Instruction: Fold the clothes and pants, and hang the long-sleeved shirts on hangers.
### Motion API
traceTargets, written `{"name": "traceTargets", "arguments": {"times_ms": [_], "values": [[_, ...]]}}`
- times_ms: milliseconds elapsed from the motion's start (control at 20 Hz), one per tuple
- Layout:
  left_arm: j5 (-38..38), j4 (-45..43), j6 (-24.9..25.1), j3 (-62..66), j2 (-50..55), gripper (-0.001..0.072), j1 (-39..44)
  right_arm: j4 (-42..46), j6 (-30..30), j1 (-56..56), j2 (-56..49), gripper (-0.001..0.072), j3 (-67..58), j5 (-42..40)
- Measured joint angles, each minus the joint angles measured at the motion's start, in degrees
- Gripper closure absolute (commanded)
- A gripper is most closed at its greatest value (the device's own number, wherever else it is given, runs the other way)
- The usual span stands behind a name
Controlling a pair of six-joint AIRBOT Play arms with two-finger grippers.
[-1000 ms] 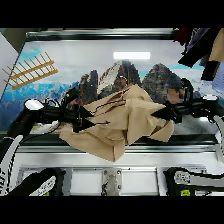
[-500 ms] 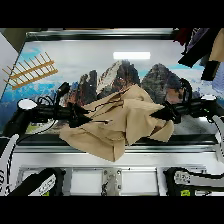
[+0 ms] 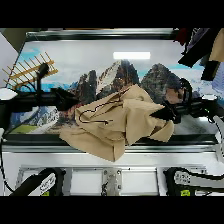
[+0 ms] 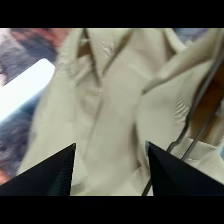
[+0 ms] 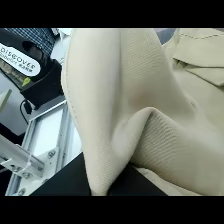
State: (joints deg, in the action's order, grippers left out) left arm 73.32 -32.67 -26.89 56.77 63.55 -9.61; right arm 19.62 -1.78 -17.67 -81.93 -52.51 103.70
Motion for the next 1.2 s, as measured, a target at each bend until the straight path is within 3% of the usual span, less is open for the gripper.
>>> {"name": "traceTargets", "arguments": {"times_ms": [200,400,750,950,1200], "values": [[0.0,-7.9,-12.6,1.9,-3.3,0.0258,-2.3,-0.8,0.3,0.0,3.6,0.0698,0.0,-2.7],[-3.8,-11.0,-27.7,-5.5,-10.6,0.0258,0.2,-1.2,1.4,0.0,7.5,0.0698,0.0,-6.6],[-27.1,-12.5,-54.0,-19.1,-19.8,0.0258,21.4,-1.4,4.3,0.0,10.1,0.0698,0.0,-9.0],[-33.9,-12.6,-60.7,-18.4,-15.4,0.0258,29.4,-1.5,4.8,0.0,10.4,0.0698,0.0,-9.3],[-31.1,-12.8,-63.3,-12.4,-5.9,0.0258,32.6,-1.5,4.9,0.0,10.4,0.0698,0.0,-9.4]]}}
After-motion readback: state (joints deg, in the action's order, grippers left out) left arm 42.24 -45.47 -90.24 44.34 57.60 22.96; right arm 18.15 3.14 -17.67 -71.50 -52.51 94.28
